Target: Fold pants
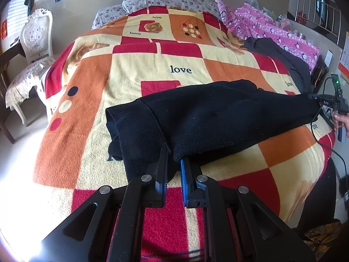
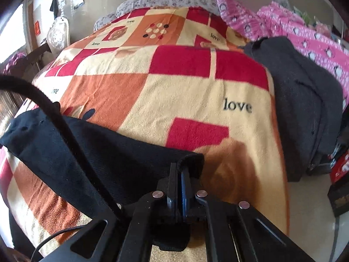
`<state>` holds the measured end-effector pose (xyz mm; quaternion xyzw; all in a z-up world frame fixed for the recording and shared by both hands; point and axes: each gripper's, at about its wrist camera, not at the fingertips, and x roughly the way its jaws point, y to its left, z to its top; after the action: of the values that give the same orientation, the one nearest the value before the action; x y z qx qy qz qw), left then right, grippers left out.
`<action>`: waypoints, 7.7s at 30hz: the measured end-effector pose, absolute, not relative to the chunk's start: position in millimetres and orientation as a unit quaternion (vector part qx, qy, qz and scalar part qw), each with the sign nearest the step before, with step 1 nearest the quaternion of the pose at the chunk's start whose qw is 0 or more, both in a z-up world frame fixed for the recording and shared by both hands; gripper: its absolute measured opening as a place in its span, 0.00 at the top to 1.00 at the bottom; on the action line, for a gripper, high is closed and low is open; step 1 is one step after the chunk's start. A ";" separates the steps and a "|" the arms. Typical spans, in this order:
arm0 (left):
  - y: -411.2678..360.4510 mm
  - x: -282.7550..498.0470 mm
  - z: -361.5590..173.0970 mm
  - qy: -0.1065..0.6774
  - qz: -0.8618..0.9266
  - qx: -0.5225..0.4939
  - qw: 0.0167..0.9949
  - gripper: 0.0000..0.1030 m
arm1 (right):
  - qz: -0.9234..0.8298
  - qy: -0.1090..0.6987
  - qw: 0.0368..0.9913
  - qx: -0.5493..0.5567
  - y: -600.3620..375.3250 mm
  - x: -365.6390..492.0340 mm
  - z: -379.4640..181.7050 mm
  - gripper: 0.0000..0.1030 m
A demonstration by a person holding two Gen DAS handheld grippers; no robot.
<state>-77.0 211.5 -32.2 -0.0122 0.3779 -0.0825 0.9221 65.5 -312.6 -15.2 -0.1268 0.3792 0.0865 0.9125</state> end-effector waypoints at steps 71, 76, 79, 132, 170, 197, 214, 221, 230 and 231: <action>287.3 -18.9 -19.9 0.400 -0.006 -0.145 0.905 0.86 | 0.493 0.347 0.788 -0.125 80.6 8.5 -59.6 0.94; 299.7 -42.0 -51.0 0.427 0.030 -0.181 0.886 0.86 | 0.501 0.412 0.754 -0.103 80.1 13.3 -69.8 0.80; 296.9 -58.6 -34.9 0.408 0.048 -0.166 0.897 0.86 | 0.503 0.410 0.757 -0.074 48.9 6.1 -60.8 0.74; 91.2 -7.4 -5.7 0.415 -0.167 -0.117 0.886 0.76 | 0.128 0.376 0.897 0.194 -320.2 -40.7 -44.2 0.53; 114.1 -3.6 -22.8 0.419 -0.128 -0.149 0.886 0.43 | 0.015 0.358 0.917 0.174 -354.6 -27.6 -38.8 0.54; 140.3 -21.1 -1.3 0.374 -0.084 -0.091 0.919 0.43 | 0.269 0.394 0.875 0.090 -159.6 56.1 -23.2 0.51; 196.6 -8.1 -24.2 0.383 -0.017 -0.139 0.913 0.43 | 0.326 0.438 0.835 0.064 -70.5 133.8 -61.4 0.90; 181.7 -4.1 -39.3 0.386 0.017 -0.084 0.919 0.43 | 0.261 0.422 0.868 -0.032 -60.7 122.6 -64.3 0.87; 146.9 -12.9 -21.3 0.371 0.004 -0.064 0.927 0.43 | 0.279 0.391 0.877 0.022 -97.9 70.0 -32.0 0.58; 141.9 -13.9 -18.4 0.368 -0.003 -0.064 0.928 0.43 | 0.280 0.389 0.877 0.023 -102.4 63.3 -30.3 0.58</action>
<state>-13.9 141.9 -18.4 -0.0643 0.3681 -0.0027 0.9276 63.3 -102.4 -30.3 0.0234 0.3885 0.2805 0.8774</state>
